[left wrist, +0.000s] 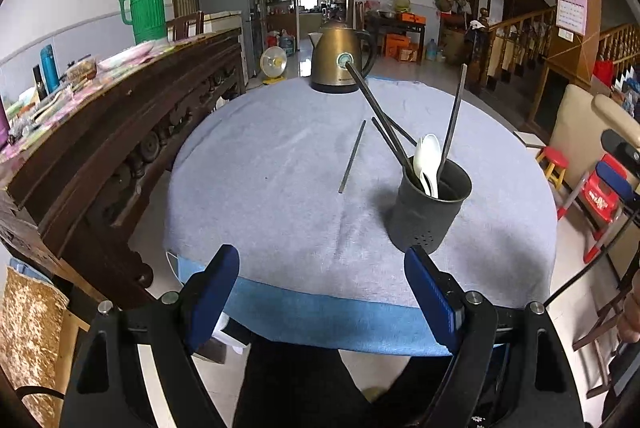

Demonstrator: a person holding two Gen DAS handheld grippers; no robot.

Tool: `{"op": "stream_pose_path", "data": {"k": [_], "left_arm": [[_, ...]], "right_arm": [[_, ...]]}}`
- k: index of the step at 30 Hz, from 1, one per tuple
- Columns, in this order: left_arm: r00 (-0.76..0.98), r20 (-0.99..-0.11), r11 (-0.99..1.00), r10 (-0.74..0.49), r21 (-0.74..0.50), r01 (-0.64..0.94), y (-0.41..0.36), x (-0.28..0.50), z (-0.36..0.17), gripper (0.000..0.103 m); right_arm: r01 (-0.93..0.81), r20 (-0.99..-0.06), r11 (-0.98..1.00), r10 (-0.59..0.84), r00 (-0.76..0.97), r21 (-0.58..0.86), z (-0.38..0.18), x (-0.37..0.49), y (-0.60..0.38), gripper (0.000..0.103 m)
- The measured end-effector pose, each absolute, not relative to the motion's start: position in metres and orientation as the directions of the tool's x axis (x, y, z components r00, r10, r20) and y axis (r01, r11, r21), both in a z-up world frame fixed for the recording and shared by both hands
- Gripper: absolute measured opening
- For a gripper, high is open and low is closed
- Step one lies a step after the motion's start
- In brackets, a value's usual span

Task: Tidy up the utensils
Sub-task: 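Move both grippers down toward the remaining chopsticks on the cloth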

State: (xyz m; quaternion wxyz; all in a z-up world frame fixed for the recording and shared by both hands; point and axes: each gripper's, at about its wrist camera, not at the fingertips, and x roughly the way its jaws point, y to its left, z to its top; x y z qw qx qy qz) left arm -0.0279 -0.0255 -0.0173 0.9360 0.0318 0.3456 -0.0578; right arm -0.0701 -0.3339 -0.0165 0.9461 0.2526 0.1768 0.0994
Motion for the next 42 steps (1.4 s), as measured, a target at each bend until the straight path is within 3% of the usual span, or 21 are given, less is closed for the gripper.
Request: {"op": "stream_pose_path", "data": {"k": [10,21,28,33,36,42], "left_arm": [[0.727,-0.684,0.997,-0.059,-0.013,0.07,0.011,-0.003,-0.035,0.085],[0.66,-0.752,1.0,-0.01,-0.015,-0.002,0.046,0.099,-0.054,0.085],[0.603,-0.797,0.997,-0.042,0.003,0.072,0.022,0.2,-0.062,0.085],[0.541,-0.831,0.989,-0.132,-0.07,0.134,-0.009,0.259,-0.073,0.085],[0.522,-0.836,0.98,-0.169,-0.085,0.181,-0.032,0.285,-0.076,0.077],[0.448,-0.872,0.954,-0.199,-0.069,0.291,-0.084,0.334,-0.098,0.074]], "right_arm": [[-0.093,-0.307,0.842,0.294,0.905,0.532,-0.022,-0.033,-0.318,0.069],[0.023,-0.429,0.857,0.233,0.873,0.514,-0.023,0.047,-0.374,0.069],[0.037,-0.56,0.856,0.304,0.771,0.516,-0.044,0.145,-0.393,0.069],[-0.013,-0.603,0.841,0.398,0.691,0.541,-0.061,0.227,-0.383,0.065],[-0.035,-0.63,0.841,0.431,0.646,0.54,-0.071,0.271,-0.37,0.062],[-0.052,-0.706,0.852,0.464,0.535,0.521,-0.1,0.361,-0.344,0.056]]}}
